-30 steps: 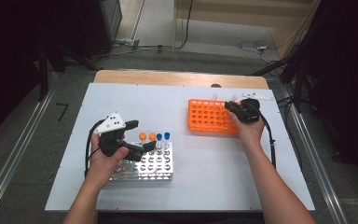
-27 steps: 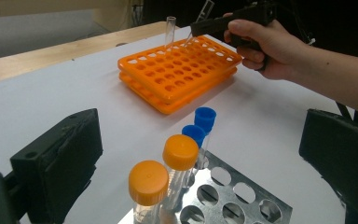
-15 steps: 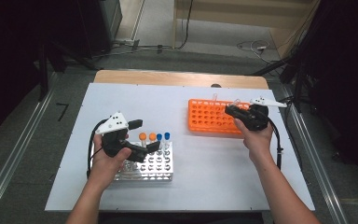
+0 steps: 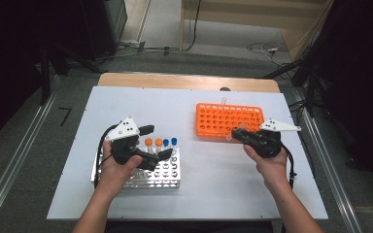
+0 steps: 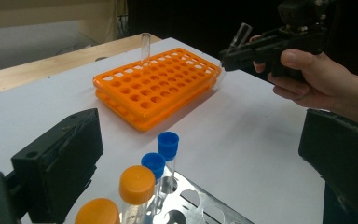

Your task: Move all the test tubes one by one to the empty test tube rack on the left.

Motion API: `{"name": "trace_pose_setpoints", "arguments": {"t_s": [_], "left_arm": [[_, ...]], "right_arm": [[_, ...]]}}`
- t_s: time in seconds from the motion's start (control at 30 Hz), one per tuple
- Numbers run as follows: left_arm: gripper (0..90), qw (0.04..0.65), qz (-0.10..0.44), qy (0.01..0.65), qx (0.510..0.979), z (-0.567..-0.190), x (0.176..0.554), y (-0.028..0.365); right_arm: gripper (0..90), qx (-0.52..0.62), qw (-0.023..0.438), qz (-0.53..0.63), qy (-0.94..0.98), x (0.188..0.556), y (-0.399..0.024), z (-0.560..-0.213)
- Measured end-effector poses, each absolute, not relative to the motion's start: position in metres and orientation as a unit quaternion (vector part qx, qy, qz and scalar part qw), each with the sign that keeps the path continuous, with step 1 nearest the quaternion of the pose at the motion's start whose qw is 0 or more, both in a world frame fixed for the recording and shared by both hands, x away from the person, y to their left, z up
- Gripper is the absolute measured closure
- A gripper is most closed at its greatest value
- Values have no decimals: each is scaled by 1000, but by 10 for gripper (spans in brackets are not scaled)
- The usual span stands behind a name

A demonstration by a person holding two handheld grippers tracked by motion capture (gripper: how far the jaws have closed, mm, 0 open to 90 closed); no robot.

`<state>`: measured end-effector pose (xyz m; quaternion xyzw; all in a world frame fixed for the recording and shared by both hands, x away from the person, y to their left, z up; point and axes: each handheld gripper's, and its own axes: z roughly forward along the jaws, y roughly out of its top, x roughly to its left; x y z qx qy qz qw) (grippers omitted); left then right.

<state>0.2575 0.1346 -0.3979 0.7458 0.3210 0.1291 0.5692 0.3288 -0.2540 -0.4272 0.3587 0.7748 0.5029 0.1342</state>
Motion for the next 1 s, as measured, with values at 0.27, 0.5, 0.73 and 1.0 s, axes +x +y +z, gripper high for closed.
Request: {"name": "trace_pose_setpoints", "arguments": {"t_s": [0.27,0.5,0.73,1.0], "left_arm": [[0,566,122,309,755,-400,255,120],[0,564,118,301,760,-401,253,110],[17,562,108,296,765,-403,250,97],[86,554,100,292,773,-406,247,79]], "right_arm": [[743,343,121,509,780,296,-252,-424],[743,308,96,507,799,282,-239,-427],[743,274,85,494,821,273,-223,-431],[743,235,66,478,843,263,-204,-432]]}}
